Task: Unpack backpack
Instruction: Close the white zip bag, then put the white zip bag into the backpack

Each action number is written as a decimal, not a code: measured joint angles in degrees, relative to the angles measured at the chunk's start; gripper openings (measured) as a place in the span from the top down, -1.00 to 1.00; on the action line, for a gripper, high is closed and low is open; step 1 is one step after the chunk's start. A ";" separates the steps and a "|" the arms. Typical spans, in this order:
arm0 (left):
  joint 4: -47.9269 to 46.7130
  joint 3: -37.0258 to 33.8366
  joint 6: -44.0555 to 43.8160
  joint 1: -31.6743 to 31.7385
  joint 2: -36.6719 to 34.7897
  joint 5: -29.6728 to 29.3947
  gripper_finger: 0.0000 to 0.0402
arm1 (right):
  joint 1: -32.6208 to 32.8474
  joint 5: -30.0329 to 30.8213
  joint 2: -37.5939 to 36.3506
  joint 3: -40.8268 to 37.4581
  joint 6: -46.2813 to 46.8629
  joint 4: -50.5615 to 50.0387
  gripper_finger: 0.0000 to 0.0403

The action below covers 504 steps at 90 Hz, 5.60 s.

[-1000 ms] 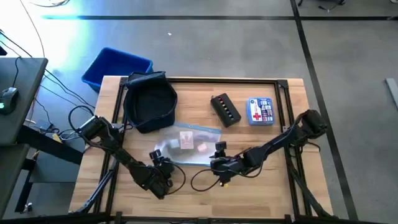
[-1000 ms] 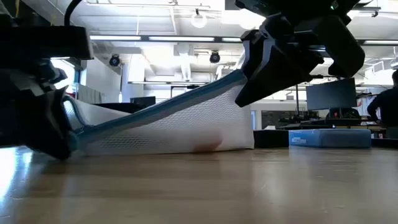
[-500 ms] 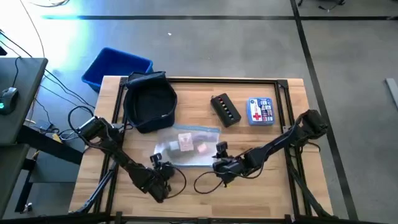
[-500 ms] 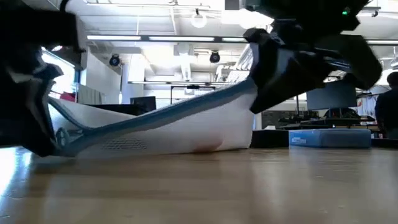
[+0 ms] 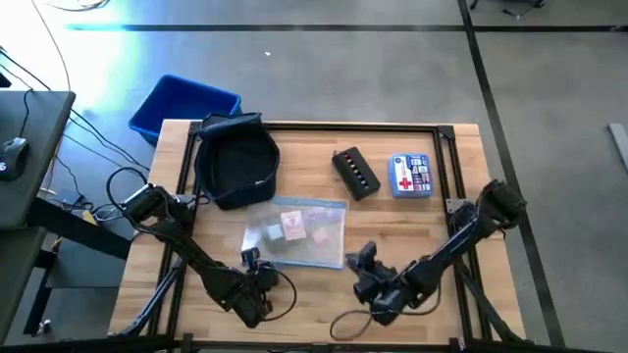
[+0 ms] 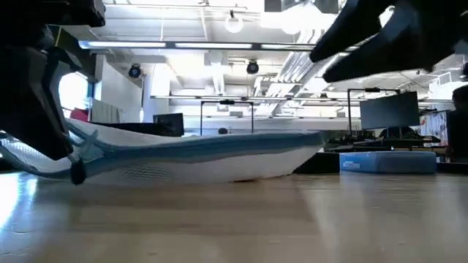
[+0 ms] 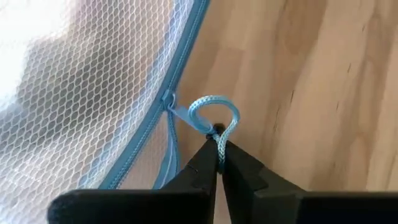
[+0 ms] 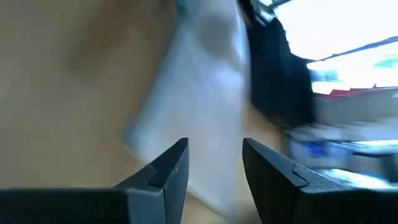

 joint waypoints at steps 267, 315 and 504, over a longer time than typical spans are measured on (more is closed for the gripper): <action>-24.26 -7.05 36.30 51.27 -24.89 17.60 -0.03 | -1.11 -16.74 15.28 6.69 11.23 -5.84 1.00; -4.80 -18.95 33.18 48.50 -24.37 37.33 0.57 | -0.35 -18.79 15.12 10.21 14.40 -16.20 1.00; 9.92 27.30 67.48 4.42 21.33 3.11 -0.14 | 2.16 -26.93 2.29 18.69 49.84 -51.13 1.00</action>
